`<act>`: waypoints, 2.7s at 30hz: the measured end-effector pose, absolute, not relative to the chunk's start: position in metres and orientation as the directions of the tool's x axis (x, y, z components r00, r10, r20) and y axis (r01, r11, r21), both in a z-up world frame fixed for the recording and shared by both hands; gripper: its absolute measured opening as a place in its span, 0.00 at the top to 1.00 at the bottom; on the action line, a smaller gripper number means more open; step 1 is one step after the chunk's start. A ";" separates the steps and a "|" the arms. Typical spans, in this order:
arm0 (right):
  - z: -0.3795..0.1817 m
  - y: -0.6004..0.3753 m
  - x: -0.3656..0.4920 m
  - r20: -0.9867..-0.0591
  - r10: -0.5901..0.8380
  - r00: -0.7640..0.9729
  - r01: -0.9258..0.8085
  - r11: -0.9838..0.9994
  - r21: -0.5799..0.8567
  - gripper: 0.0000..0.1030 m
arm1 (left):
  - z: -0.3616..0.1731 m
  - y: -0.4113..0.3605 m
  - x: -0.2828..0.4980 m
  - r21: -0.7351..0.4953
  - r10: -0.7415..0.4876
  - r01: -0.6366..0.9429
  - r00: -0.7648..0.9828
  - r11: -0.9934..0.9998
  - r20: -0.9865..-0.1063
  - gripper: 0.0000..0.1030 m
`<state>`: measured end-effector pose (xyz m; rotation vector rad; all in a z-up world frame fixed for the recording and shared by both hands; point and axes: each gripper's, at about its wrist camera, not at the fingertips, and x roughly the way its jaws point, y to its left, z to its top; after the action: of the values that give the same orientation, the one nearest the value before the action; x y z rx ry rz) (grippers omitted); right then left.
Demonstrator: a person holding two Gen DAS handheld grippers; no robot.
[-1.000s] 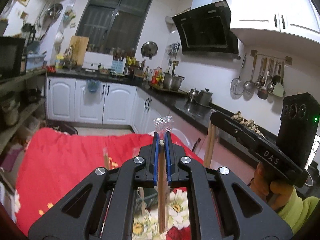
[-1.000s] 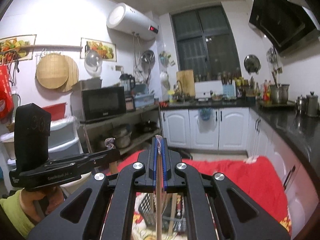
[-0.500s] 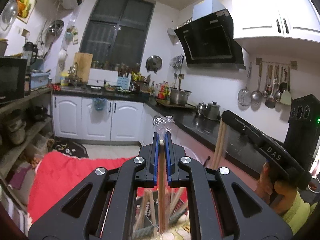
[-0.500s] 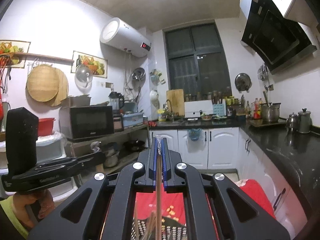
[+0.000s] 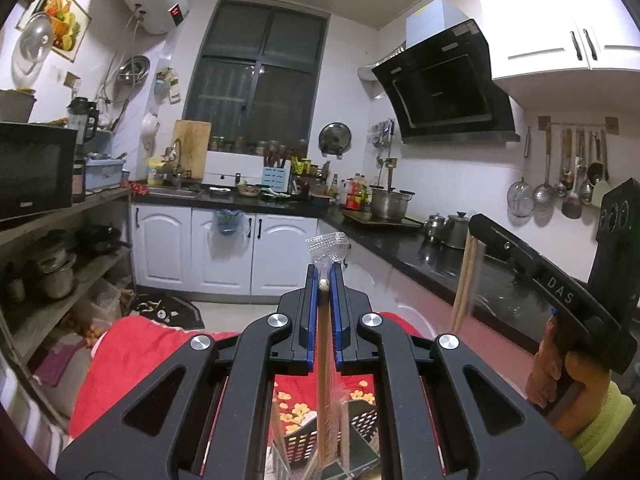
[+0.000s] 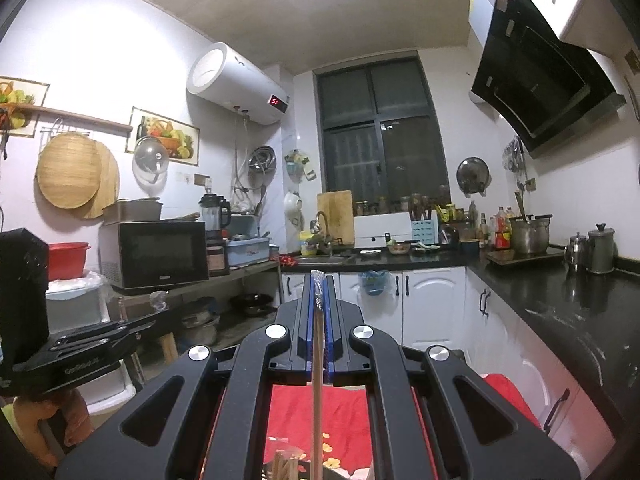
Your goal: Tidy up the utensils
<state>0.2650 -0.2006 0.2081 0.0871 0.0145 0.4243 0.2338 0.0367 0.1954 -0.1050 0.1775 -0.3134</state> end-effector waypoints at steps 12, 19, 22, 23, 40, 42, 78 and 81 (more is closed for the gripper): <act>0.153 -0.193 0.286 -0.021 0.370 0.929 -0.367 0.927 0.080 0.95 | 0.146 0.032 0.249 -0.096 -0.249 0.235 0.951 0.967 -0.185 0.97; 0.127 -0.182 0.295 -0.069 0.362 0.930 -0.357 0.931 0.070 0.95 | 0.122 0.039 0.248 -0.166 -0.253 0.220 0.945 0.961 -0.208 0.97; 0.122 -0.180 0.294 -0.081 0.370 0.925 -0.364 0.928 0.075 0.95 | 0.114 0.041 0.256 -0.207 -0.262 0.215 0.935 0.954 -0.237 0.97; 0.121 -0.179 0.293 -0.083 0.371 0.925 -0.366 0.928 0.074 0.95 | 0.113 0.040 0.257 -0.209 -0.264 0.215 0.933 0.954 -0.243 0.97; 0.107 -0.189 0.265 -0.190 0.327 0.926 -0.324 0.945 0.047 0.68 | 0.104 0.056 0.249 -0.281 -0.297 0.213 0.904 0.936 -0.306 0.58; 0.107 -0.190 0.263 -0.201 0.324 0.925 -0.322 0.946 0.044 0.67 | 0.106 0.058 0.244 -0.278 -0.299 0.215 0.903 0.936 -0.308 0.52; 0.086 -0.182 0.157 -0.298 0.417 0.858 -0.433 0.901 0.017 0.18 | 0.091 0.062 0.105 -0.150 -0.123 0.072 0.921 0.986 -0.370 0.10; 0.080 -0.181 0.146 -0.310 0.420 0.853 -0.436 0.900 0.019 0.14 | 0.084 0.054 0.093 -0.130 -0.111 0.066 0.918 0.989 -0.381 0.10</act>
<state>0.1455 -0.1813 0.0796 -0.0528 0.3145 0.4508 0.0926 0.0536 0.0839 -0.1151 0.3985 -0.0916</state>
